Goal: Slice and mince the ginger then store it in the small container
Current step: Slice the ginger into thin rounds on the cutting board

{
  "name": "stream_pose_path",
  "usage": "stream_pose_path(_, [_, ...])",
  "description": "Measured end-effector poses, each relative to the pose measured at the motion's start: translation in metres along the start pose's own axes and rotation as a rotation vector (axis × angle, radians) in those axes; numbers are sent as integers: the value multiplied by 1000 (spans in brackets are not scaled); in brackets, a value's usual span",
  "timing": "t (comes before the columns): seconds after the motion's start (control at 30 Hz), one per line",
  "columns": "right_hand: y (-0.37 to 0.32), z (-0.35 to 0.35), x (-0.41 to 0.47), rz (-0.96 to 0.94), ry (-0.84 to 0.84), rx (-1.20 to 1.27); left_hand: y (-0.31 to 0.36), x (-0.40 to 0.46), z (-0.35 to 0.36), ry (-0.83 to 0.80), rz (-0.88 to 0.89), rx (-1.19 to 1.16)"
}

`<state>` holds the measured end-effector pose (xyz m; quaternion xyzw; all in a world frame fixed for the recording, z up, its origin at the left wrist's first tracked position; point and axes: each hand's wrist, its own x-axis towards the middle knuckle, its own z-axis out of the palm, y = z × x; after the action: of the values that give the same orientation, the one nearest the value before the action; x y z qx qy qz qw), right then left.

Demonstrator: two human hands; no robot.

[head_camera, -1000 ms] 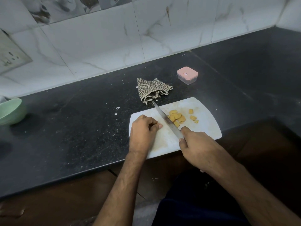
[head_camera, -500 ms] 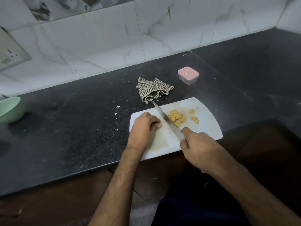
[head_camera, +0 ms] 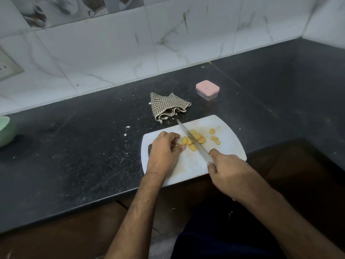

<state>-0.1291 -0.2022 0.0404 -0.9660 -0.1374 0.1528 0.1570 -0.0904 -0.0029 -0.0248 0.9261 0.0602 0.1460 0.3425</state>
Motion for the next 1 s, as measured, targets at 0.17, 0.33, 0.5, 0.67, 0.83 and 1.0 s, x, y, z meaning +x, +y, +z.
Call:
stream_pose_path(0.17, [2, 0, -1, -26, -8, 13, -1, 3, -7, -45, -21, 40])
stream_pose_path(0.33, [3, -1, 1, -27, 37, 8, -3, 3, -12, -69, -14, 51])
stream_pose_path(0.5, [-3, 8, 3, -43, -3, -10, -6, 5, -15, -83, -19, 54])
stream_pose_path(0.67, [-1, 9, 4, -38, -8, 15, -5, 1, -17, -69, -39, 6])
stream_pose_path(0.83, [-3, 9, 5, -38, -1, 17, -5, -4, -17, -21, -47, -8])
stream_pose_path(1.0, [-4, 12, 3, -49, 41, 13, -4, -11, -14, 39, -42, -4])
